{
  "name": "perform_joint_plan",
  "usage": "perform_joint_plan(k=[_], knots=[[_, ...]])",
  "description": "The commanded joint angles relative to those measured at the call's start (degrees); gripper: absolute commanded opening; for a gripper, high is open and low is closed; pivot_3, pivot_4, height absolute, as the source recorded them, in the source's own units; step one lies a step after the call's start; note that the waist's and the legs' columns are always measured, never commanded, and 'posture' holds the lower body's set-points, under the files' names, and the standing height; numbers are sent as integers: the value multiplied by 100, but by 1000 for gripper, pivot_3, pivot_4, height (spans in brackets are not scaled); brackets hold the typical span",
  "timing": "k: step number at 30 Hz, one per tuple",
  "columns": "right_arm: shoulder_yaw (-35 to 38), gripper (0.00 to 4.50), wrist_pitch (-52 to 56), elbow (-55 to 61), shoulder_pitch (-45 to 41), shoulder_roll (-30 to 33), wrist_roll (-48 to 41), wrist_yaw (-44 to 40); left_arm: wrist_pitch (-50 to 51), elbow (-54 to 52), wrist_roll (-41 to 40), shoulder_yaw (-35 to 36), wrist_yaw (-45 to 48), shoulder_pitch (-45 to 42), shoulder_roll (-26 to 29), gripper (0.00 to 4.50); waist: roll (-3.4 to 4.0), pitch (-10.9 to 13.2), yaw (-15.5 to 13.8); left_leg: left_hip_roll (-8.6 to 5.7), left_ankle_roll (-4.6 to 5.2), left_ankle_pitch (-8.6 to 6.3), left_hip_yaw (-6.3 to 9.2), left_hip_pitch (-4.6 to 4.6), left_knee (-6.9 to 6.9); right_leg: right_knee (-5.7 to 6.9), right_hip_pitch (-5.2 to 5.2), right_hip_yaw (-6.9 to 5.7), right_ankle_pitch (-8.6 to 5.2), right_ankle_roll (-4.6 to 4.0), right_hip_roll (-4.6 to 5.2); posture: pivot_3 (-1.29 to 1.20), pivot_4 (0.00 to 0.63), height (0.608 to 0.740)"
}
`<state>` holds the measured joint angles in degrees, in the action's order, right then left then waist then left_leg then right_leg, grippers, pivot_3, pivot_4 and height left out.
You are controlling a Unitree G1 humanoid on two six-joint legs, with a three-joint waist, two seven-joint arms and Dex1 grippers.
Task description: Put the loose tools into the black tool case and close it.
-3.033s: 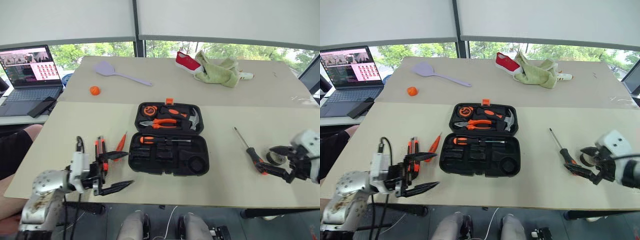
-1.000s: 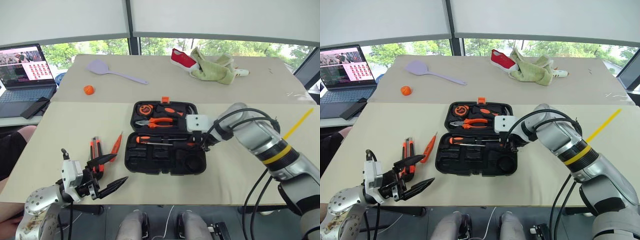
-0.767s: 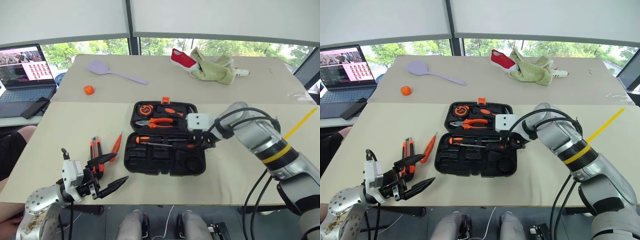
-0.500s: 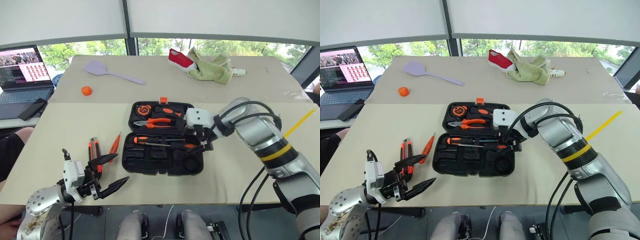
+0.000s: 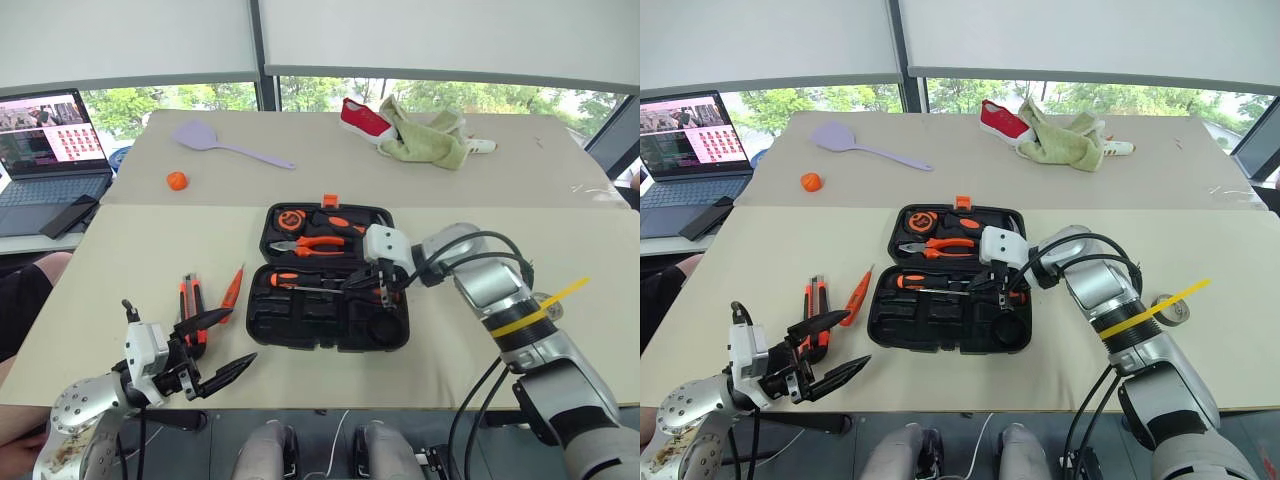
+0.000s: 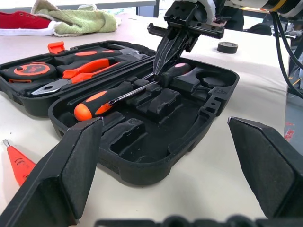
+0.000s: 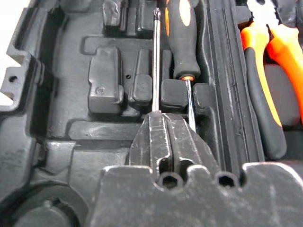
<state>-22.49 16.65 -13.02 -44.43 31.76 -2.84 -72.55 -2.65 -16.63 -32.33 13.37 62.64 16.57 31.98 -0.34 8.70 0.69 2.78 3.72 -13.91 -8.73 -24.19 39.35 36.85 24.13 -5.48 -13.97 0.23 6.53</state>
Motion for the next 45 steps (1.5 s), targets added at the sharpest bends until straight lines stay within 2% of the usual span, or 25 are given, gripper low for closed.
perform_joint_plan(k=[1, 7, 11, 14, 16, 20, 23, 27, 30, 34, 38, 41, 45], knots=[[-108, 54, -154, -340, 14, 35, 271, 34, -156, -13, 2, 155, 36, 55, 65, 4500, -2, -1, -6, -1, 0, 0, 0, 1, 0, 0, -1, 0, 0, 0, 1, 0, 150, 740], [-285, 54, -318, -372, 140, -115, 307, -41, -54, -192, -16, 218, -86, 93, 96, 4500, -11, -9, 7, 2, 0, 0, 1, 11, 0, 1, -7, 1, 0, 0, 0, 0, 150, 740], [-119, 54, -381, -171, 224, -293, 193, 135, 174, -503, -51, 302, -443, 102, 93, 4500, -23, -18, 16, 6, -3, 1, 1, 13, 0, 6, -6, 3, -1, -2, -1, 0, 150, 740], [283, 54, -716, -194, 235, -376, -50, 239, 391, -689, -205, 474, -622, 232, 129, 4500, -23, -18, 38, 6, -6, 2, 2, 13, -1, 11, -4, 6, -1, -3, -2, 0, 150, 740], [823, 54, -1054, -112, 323, -274, -423, 255, 794, -902, -803, 848, -638, 552, 197, 4500, -27, -15, 38, 6, -8, 4, 1, 12, -2, 14, 0, 7, -3, -6, -3, 0, 150, 740], [1992, 1037, -1058, 449, 1165, 274, -1634, -321, 656, -580, -842, 2087, -608, 1475, 168, 4500, -25, -12, 9, 5, -6, 3, 2, 2, -3, 4, 4, 6, -4, -6, 0, 0, 150, 740], [2707, 2125, -1686, 373, 1768, 419, -2103, -521, 623, -225, -827, 2802, -724, 1945, 64, 4500, -31, -10, -14, 5, 6, -5, 3, 3, -3, -13, -5, -2, -5, -4, 1, 0, 150, 740], [3347, 3476, -2330, 78, 2462, 567, -2573, -1142, 881, 240, -638, 3463, -1183, 2437, -65, 4500, -32, -9, 2, 6, 49, -31, 5, 9, -3, -14, -6, 1, -6, -5, 0, 0, 150, 740], [3612, 4457, -2561, -75, 2902, 729, -2604, -1240, 1157, 263, -510, 3618, -1510, 2677, -93, 4500, -33, -9, 2, 6, 50, -32, 7, 12, -3, -13, -7, 4, -8, -8, 1, 0, 150, 740], [3764, 4457, -2426, 185, 3378, 804, -2760, -1174, 1668, -328, -954, 3514, -1569, 2709, 0, 4500, -37, -7, -22, 6, 38, -40, 14, 16, -3, -14, 5, 4, -9, -10, 7, 0, 150, 740], [3676, 4457, -2326, 665, 3330, 710, -2809, -915, 2873, -1170, -1411, 3191, -2131, 2354, 576, 4500, -36, -6, -22, 9, 2, -56, 22, 30, -3, -9, 2, 6, -13, -18, 30, 0, 150, 740], [3509, 4457, -2052, 1106, 3151, 666, -2880, -725, 4029, -1665, -2162, 2863, -2980, 1558, 1252, 4500, -35, -6, -19, 8, -2, -53, 23, 38, -4, -2, -5, 5, -11, -18, 42, 0, 150, 740], [3271, 4457, -1649, 1523, 2962, 727, -2929, -548, 5230, -1587, -2232, 2173, -3877, 302, 2058, 4500, -35, -6, -36, 4, -10, -26, 21, 38, -4, 14, -21, 10, -10, -17, 21, 0, 150, 740]])
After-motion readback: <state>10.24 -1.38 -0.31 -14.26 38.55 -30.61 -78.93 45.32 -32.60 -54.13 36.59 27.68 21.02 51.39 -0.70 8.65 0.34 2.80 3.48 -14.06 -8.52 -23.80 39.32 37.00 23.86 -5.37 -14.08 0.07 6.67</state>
